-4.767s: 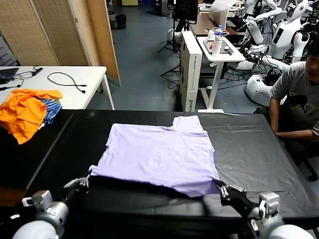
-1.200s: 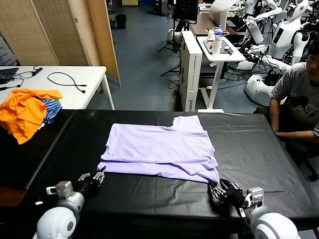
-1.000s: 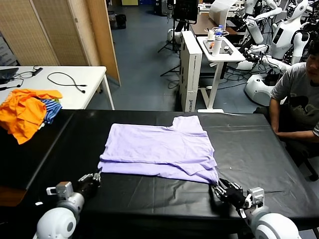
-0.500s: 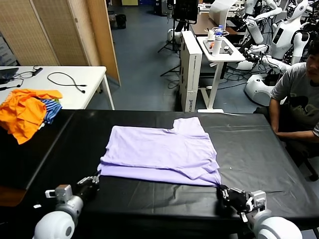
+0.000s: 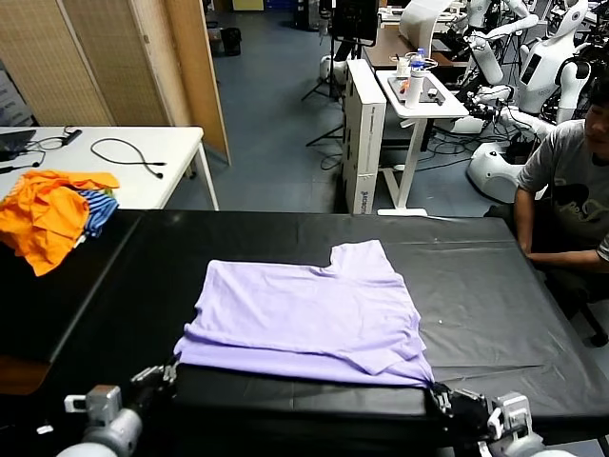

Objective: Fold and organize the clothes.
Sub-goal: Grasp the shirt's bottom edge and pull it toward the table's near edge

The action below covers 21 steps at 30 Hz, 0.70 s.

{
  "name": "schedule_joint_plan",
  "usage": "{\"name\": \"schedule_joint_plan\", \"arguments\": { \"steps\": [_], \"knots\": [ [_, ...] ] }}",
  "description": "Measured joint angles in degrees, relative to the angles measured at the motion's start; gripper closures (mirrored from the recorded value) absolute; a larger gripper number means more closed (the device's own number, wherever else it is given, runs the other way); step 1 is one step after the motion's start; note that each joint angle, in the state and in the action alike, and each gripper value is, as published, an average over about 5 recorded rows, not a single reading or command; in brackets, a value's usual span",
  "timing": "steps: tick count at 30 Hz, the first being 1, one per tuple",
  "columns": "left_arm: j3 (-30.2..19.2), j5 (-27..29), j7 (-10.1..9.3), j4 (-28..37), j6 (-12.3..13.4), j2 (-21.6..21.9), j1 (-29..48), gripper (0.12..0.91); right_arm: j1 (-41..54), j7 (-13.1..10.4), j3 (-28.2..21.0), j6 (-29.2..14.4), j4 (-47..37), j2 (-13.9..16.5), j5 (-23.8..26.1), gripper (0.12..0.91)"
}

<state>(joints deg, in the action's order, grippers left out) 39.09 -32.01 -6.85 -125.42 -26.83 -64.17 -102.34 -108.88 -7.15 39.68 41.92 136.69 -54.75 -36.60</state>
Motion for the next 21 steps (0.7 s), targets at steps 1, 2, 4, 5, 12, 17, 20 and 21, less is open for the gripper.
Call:
{"name": "schedule_joint_plan", "arguments": {
  "steps": [1, 2, 4, 5, 12, 17, 20, 21],
  "knots": [
    [0.05, 0.06, -0.22, -0.4, -0.22, -0.08, -0.53, 0.878, -0.4, -0.12, 0.12, 0.18, 0.36, 0.0, 0.0, 0.741],
    [0.11, 0.06, -0.46, -0.8, -0.52, -0.15, -1.0, 0.878, -0.81, -0.23, 0.29, 0.26, 0.72, -0.01, 0.0, 0.685],
    [0.3, -0.11, -0.98, -1.63, -1.45, -0.28, -1.8, 0.864, -1.67, -0.37, 0.75, 0.27, 1.49, -0.08, -0.01, 0.571],
    [0.42, -0.22, -1.24, -2.03, -2.04, -0.35, -2.15, 0.838, -2.1, -0.43, 0.97, 0.27, 1.87, -0.13, -0.01, 0.496],
    [2.13, -2.29, -3.52, -4.66, -6.41, -0.73, -3.26, 0.428, -4.14, -1.17, 3.53, 0.28, 4.93, 0.08, -2.72, 0.145],
    [4.42, -6.04, -2.57, -6.28, -7.42, -0.1, -2.79, 0.178, -1.94, -1.27, 7.09, 0.29, 6.37, 1.63, -7.14, 0.119],
    [6.46, -8.49, -0.92, -7.27, -10.17, 0.74, -1.32, 0.131, 1.41, -1.26, 8.78, 0.29, 6.06, 3.64, -10.26, 0.119],
    [7.15, -9.42, -0.71, -7.51, -11.44, 1.11, -0.49, 0.126, 2.74, -1.32, 9.03, 0.29, 5.74, 4.48, -11.27, 0.118]
  ]
}}
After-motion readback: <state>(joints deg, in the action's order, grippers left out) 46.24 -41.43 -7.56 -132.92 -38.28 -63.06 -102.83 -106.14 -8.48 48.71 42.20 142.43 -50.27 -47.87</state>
